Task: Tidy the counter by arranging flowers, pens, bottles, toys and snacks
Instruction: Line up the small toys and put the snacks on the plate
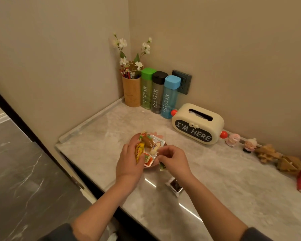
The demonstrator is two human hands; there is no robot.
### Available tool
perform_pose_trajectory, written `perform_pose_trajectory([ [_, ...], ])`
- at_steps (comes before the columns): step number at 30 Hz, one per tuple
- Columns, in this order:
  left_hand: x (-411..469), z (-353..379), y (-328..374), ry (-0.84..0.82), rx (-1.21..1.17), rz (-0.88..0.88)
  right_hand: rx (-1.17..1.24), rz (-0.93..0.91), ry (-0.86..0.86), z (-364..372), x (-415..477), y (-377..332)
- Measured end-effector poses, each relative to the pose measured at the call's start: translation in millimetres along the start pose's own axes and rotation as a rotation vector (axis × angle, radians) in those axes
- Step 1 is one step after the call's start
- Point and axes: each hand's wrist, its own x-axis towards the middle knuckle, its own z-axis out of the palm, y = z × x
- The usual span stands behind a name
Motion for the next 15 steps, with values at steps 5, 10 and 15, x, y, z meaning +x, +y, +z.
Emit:
perform_pose_trajectory([
  [5, 28.9, -11.7, -12.4, -0.066, 0.001, -0.092, -0.084, -0.041, -0.001, 32.8, 23.8, -10.6],
  [10, 53.7, -15.0, -26.6, -0.134, -0.024, -0.068, -0.226, -0.067, 0.007, 61.3, 38.7, -10.7],
  [15, 70.9, -13.2, -34.1, -0.17, -0.016, -0.033, -0.248, -0.095, 0.08, 66.2, 41.5, -11.1],
])
